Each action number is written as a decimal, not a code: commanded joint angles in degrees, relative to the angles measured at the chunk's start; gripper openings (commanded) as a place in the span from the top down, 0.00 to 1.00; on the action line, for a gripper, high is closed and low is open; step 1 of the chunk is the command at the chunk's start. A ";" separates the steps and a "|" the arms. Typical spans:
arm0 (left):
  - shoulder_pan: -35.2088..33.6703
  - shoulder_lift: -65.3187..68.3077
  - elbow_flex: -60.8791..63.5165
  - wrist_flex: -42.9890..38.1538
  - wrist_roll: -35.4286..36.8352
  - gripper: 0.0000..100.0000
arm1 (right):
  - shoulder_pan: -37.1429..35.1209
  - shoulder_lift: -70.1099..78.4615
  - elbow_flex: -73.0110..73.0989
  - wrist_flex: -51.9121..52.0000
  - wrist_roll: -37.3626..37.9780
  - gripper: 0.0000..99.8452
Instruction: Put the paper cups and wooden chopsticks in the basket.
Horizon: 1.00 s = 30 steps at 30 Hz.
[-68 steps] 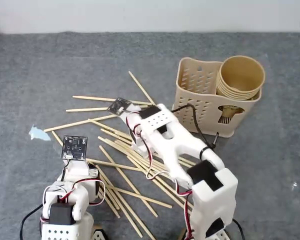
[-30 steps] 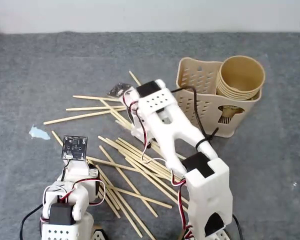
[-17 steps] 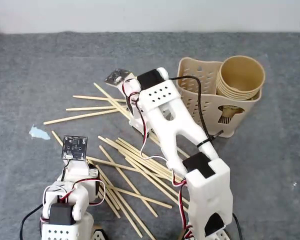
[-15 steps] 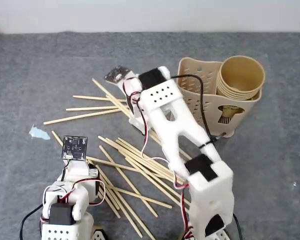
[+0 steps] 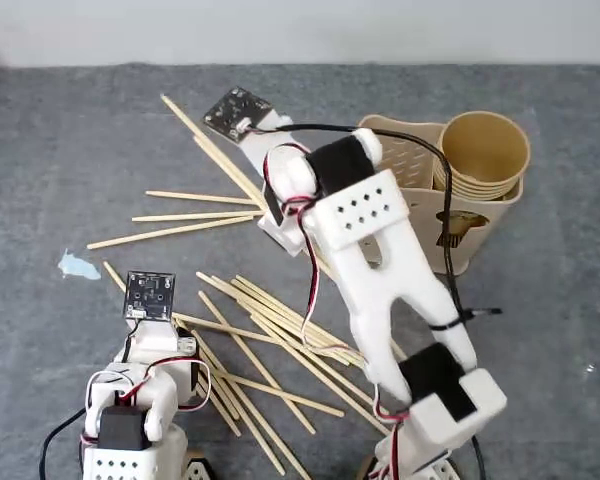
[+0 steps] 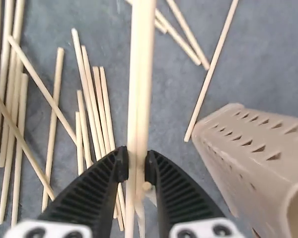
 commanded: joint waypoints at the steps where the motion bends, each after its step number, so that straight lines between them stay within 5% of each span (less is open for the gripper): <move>1: 0.00 -0.97 -0.48 0.18 0.62 0.99 | -2.15 -5.85 -3.60 -3.38 -3.16 0.99; 14: 0.00 -0.97 -0.48 0.18 0.62 0.99 | -3.74 -16.84 -3.60 -13.23 -6.15 0.99; 30: 0.00 -0.97 -0.48 0.18 0.62 0.99 | 16.92 -28.53 -2.02 -15.25 -5.98 0.99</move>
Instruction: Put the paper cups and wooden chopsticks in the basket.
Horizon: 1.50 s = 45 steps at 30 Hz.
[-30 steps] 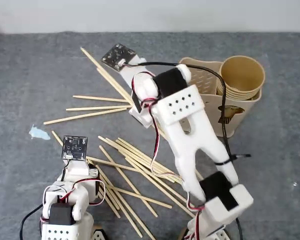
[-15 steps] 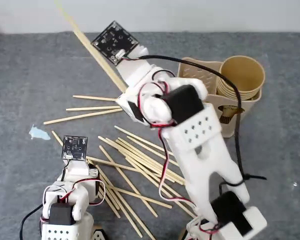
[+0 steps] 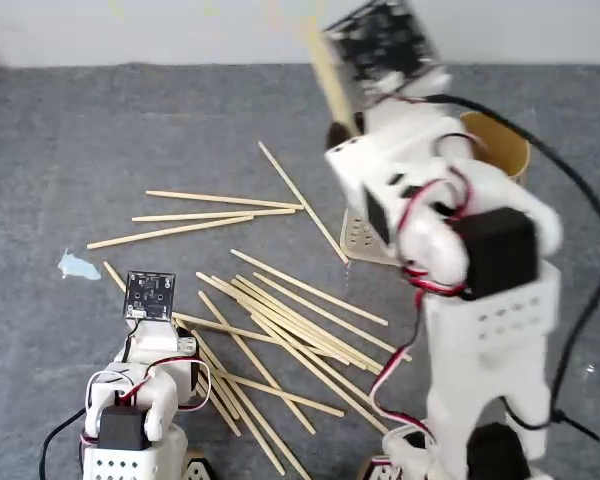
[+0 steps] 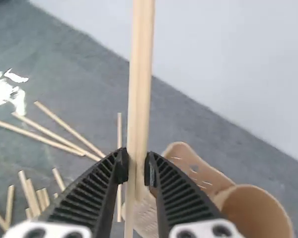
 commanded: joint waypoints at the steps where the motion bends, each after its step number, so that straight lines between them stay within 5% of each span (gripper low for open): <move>1: 0.00 -0.97 -0.48 0.18 0.62 0.99 | 4.18 -3.12 -1.32 -1.01 -0.53 0.99; 10: 0.00 -0.97 -0.48 0.18 0.62 0.99 | 6.20 -16.92 12.66 -4.79 -0.53 0.99; 31: 0.00 -0.97 -0.48 0.18 0.62 0.99 | 10.95 -21.67 64.26 -65.71 -0.70 0.99; 40: 0.00 -0.97 -0.48 0.18 0.62 0.99 | 12.88 -21.67 72.79 -68.09 -7.30 0.98; 45: 0.00 -0.97 -0.48 0.18 0.62 0.99 | 12.44 -22.37 72.44 -65.27 -11.34 0.85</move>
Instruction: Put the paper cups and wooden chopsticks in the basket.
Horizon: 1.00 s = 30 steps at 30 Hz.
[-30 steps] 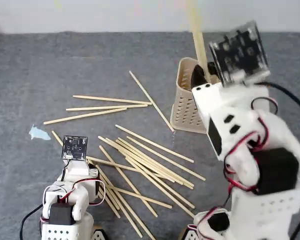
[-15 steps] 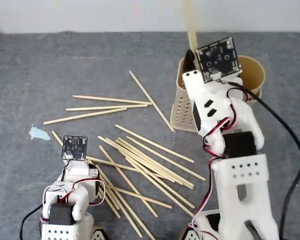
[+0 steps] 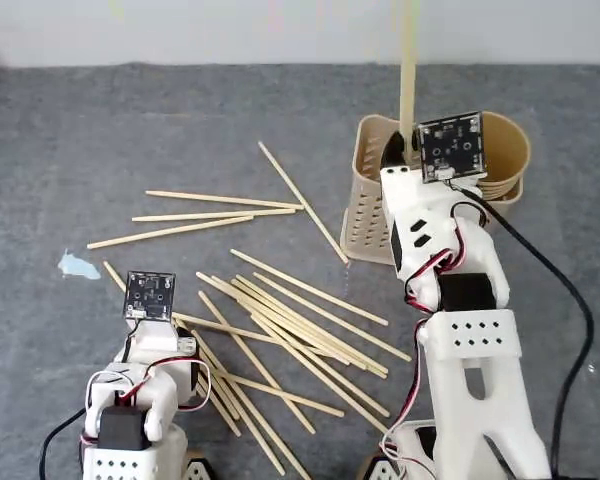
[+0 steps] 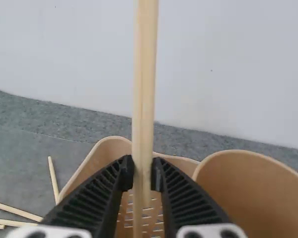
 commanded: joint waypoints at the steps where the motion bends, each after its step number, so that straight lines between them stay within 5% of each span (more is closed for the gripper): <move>1: 0.00 -0.97 -0.48 0.18 0.62 0.99 | 0.31 -1.98 -1.49 2.15 -2.81 0.82; 15: 0.00 -0.97 -0.48 0.18 0.62 0.99 | -1.89 -1.98 -14.24 18.24 -3.78 0.80; 30: 0.00 -0.97 -0.48 0.18 0.62 0.99 | -23.16 -1.10 -32.79 49.63 -3.52 0.80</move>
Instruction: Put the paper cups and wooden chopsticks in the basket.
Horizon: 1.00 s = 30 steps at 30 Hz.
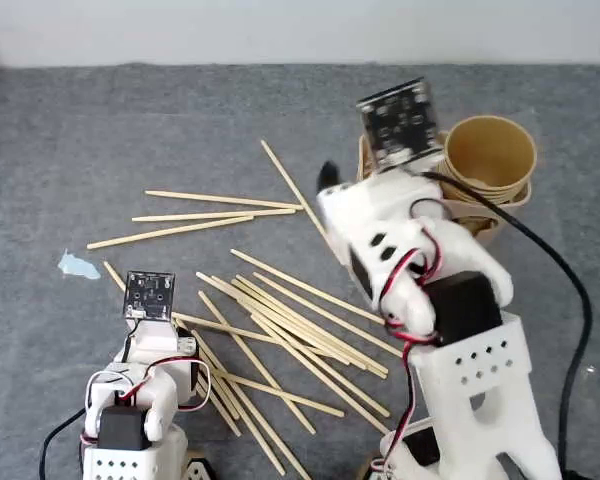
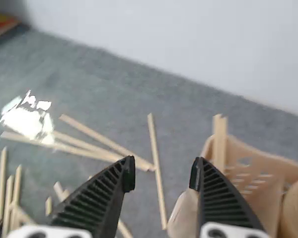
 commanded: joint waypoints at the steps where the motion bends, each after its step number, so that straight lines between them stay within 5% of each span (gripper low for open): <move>1: 0.09 -0.97 -0.48 0.18 0.62 0.99 | -4.70 -0.57 -3.34 5.41 -0.18 0.80; 15: 0.09 -0.97 -0.48 0.18 0.62 0.99 | -7.25 24.22 -3.25 10.15 4.75 0.80; 30: 0.09 -0.97 -0.48 0.18 0.62 0.99 | -11.30 46.55 -3.34 -1.71 8.35 0.80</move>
